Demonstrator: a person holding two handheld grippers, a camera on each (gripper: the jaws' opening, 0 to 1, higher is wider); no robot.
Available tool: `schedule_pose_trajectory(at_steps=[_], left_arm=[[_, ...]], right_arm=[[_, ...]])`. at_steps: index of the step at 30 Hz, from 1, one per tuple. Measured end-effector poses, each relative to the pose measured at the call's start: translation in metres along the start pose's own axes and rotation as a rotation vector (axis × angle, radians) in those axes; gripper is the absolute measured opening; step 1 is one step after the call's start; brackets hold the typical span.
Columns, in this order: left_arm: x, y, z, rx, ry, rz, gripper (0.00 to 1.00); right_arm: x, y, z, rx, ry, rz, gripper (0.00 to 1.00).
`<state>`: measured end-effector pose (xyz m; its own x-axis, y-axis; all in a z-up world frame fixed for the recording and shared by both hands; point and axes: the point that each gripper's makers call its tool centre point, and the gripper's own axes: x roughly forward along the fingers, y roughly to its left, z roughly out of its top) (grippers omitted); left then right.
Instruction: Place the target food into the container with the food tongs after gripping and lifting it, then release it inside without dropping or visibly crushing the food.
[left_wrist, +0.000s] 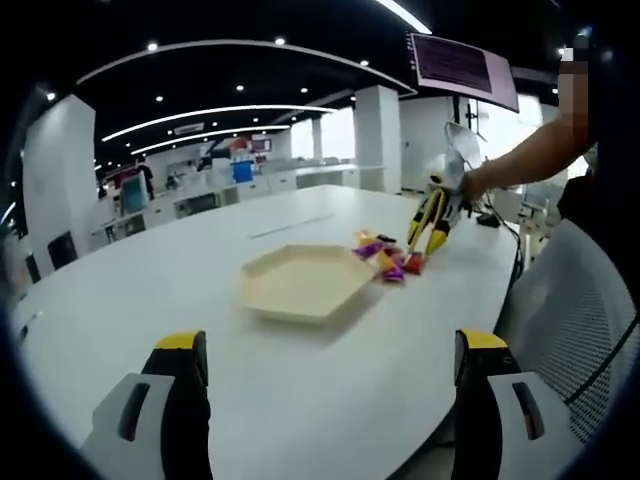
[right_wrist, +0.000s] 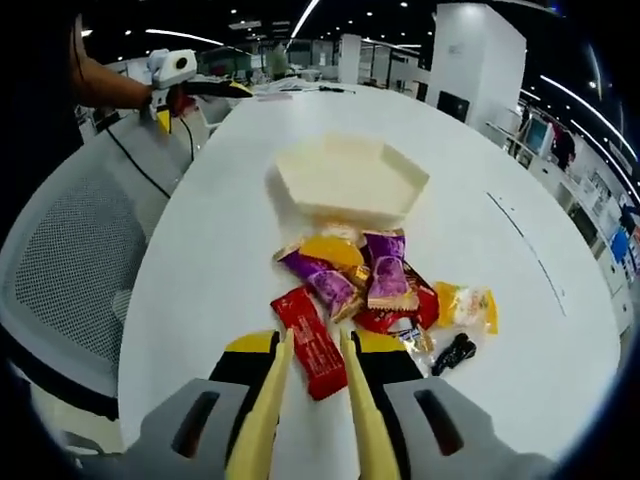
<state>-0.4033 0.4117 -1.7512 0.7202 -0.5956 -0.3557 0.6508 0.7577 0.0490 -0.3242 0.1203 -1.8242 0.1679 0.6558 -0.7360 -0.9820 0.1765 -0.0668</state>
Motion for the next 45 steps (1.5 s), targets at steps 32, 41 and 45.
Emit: schedule_pose_trajectory(at_steps=[32, 41, 45], left_arm=[[-0.001, 0.001, -0.004, 0.003, 0.022, 0.008, 0.96], [-0.002, 0.003, -0.004, 0.002, 0.020, 0.015, 0.95], [-0.002, 0.003, -0.004, 0.000, 0.018, 0.015, 0.95]], right_arm=[[0.010, 0.013, -0.008, 0.098, 0.090, -0.022, 0.22], [0.002, 0.007, 0.006, 0.235, 0.007, -0.050, 0.22], [-0.006, -0.002, 0.016, 0.270, -0.038, -0.073, 0.22]])
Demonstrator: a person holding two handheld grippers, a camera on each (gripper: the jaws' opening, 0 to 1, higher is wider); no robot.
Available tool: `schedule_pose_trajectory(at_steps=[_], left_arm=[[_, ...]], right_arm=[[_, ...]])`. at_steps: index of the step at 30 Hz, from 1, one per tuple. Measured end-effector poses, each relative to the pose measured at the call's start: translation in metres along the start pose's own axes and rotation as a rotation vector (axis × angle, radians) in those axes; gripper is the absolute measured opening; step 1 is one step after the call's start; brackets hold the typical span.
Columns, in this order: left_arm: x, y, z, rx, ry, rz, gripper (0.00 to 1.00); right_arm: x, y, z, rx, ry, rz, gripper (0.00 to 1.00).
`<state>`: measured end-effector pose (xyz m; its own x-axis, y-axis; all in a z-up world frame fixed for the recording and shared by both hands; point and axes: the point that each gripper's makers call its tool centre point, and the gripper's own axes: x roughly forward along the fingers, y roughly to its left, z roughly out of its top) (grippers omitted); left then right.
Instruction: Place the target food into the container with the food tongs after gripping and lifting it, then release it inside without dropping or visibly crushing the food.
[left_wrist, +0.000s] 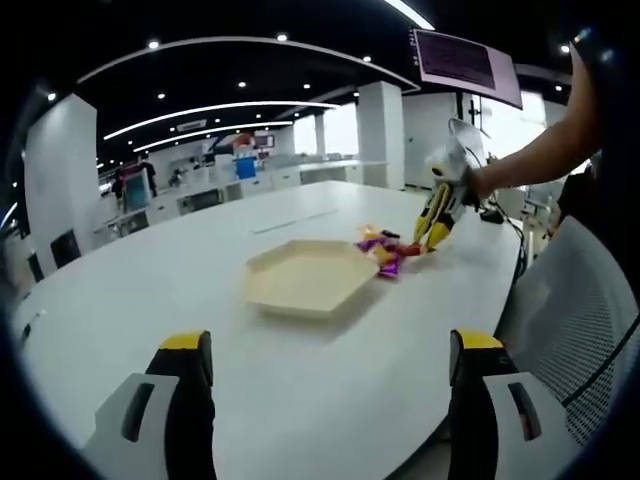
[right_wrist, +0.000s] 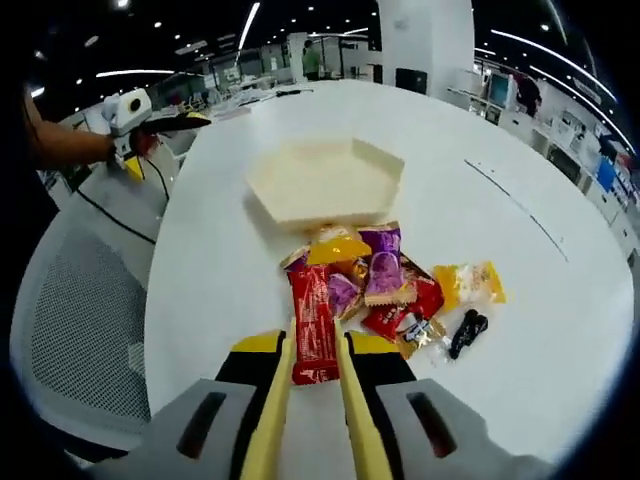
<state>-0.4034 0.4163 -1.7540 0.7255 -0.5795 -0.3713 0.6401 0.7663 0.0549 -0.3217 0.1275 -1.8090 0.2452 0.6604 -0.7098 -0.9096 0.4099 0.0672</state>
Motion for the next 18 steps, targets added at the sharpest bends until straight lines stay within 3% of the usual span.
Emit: schedule_pose_trajectory(at_steps=[18], left_arm=[[-0.001, 0.003, 0.001, 0.004, -0.005, 0.014, 0.94]], right_arm=[[-0.048, -0.037, 0.060, 0.092, -0.157, -0.087, 0.22]])
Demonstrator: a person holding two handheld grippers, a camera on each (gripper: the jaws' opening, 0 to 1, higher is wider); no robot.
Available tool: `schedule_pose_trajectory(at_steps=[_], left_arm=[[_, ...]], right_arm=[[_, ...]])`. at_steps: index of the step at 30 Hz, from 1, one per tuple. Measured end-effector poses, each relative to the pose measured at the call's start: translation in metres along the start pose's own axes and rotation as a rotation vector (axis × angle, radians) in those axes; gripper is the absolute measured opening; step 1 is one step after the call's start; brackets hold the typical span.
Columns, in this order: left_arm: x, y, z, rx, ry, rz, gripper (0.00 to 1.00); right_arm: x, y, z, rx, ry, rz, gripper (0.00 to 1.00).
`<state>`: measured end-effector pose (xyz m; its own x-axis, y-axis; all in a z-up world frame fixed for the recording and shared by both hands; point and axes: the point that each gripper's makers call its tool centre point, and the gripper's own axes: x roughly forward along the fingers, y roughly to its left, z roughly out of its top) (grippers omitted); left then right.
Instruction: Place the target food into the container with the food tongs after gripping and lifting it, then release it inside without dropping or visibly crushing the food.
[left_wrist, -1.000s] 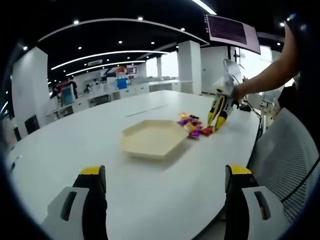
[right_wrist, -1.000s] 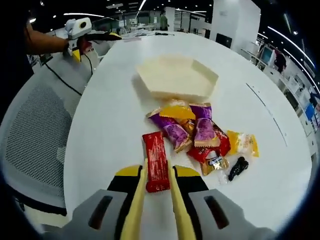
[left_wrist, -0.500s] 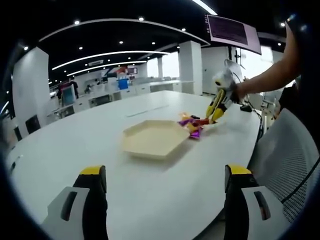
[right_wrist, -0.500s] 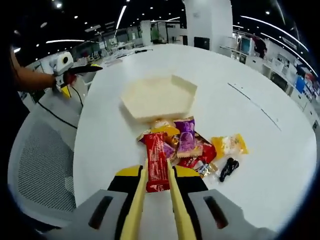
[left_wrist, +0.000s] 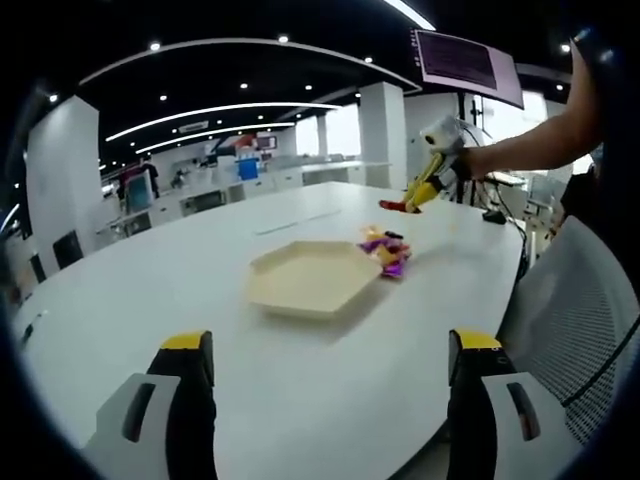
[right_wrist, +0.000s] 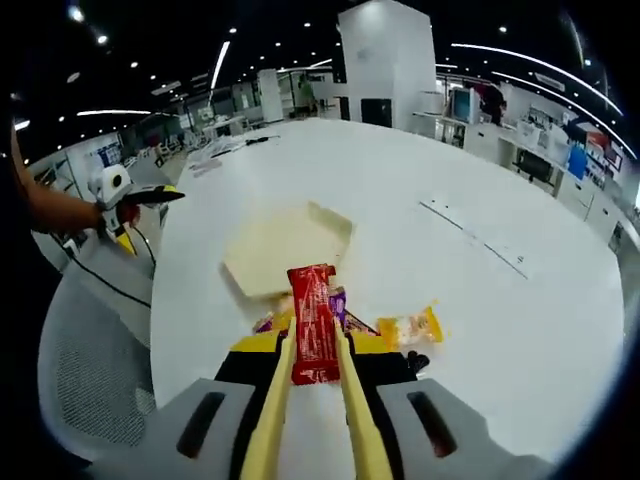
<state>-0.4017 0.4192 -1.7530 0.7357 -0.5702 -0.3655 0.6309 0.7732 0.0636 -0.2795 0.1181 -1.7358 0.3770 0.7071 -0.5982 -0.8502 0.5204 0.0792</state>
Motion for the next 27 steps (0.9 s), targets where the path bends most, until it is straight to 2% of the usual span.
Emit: schedule_pose_trajectory(at_steps=[5, 15, 27], left_arm=[[0.001, -0.001, -0.001, 0.005, 0.006, -0.004, 0.93], [0.001, -0.001, -0.003, 0.011, 0.014, -0.005, 0.93], [-0.001, 0.003, -0.003, 0.011, 0.013, 0.012, 0.91]], right_arm=[[-0.008, -0.004, 0.016, -0.006, -0.039, -0.015, 0.22], [-0.007, -0.004, 0.033, -0.038, -0.055, -0.015, 0.22], [0.031, 0.012, 0.070, -0.080, -0.068, 0.036, 0.22]])
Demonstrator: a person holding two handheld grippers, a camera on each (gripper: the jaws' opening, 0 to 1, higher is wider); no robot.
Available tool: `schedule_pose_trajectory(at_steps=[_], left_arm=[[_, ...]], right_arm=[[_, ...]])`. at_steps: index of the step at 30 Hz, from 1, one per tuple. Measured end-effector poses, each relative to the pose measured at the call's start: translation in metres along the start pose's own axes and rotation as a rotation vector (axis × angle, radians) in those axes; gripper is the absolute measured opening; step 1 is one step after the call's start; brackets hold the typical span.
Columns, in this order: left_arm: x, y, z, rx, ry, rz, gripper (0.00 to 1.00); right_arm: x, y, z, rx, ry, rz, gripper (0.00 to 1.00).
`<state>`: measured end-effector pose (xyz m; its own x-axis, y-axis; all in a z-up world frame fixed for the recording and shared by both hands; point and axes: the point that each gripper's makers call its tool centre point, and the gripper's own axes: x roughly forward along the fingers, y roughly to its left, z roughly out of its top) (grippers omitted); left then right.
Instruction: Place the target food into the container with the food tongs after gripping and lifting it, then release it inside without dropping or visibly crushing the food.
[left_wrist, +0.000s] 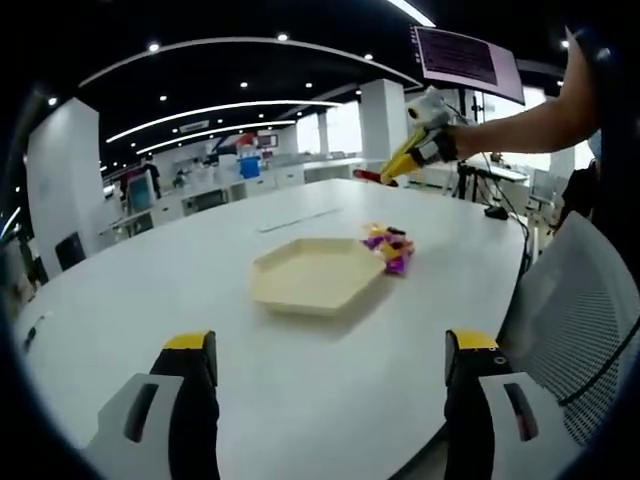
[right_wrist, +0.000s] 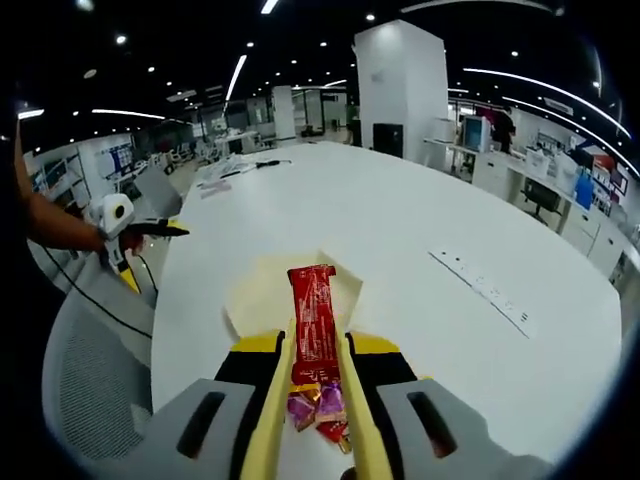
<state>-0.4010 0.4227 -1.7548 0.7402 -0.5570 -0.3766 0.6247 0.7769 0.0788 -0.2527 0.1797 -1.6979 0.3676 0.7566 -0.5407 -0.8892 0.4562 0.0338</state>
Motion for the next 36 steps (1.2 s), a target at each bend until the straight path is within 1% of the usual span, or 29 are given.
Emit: schedule_pose_trajectory(at_steps=[6, 9, 12, 19, 25, 31, 36], left_arm=[[-0.001, 0.002, 0.003, -0.009, -0.015, 0.009, 0.94], [-0.001, 0.003, 0.006, 0.009, -0.027, 0.021, 0.98], [0.001, 0.001, 0.004, -0.007, -0.017, 0.010, 0.99], [0.001, 0.000, 0.003, -0.035, -0.021, -0.003, 1.00], [0.002, -0.001, 0.001, -0.034, -0.012, -0.006, 1.00], [0.002, -0.001, 0.002, -0.037, -0.016, -0.006, 1.00], [0.001, 0.000, 0.002, -0.037, -0.020, -0.002, 1.00]], right_arm=[[0.022, 0.005, 0.015, -0.016, -0.001, 0.024, 0.23], [0.036, 0.009, 0.023, -0.024, -0.001, 0.040, 0.23], [0.049, 0.013, 0.030, -0.032, -0.001, 0.054, 0.23], [0.074, 0.019, 0.043, -0.033, -0.003, 0.074, 0.23], [0.091, 0.025, 0.045, -0.038, 0.010, 0.084, 0.23], [0.107, 0.032, 0.040, -0.055, 0.033, 0.095, 0.23], [0.112, 0.039, 0.036, -0.087, 0.040, 0.109, 0.24]])
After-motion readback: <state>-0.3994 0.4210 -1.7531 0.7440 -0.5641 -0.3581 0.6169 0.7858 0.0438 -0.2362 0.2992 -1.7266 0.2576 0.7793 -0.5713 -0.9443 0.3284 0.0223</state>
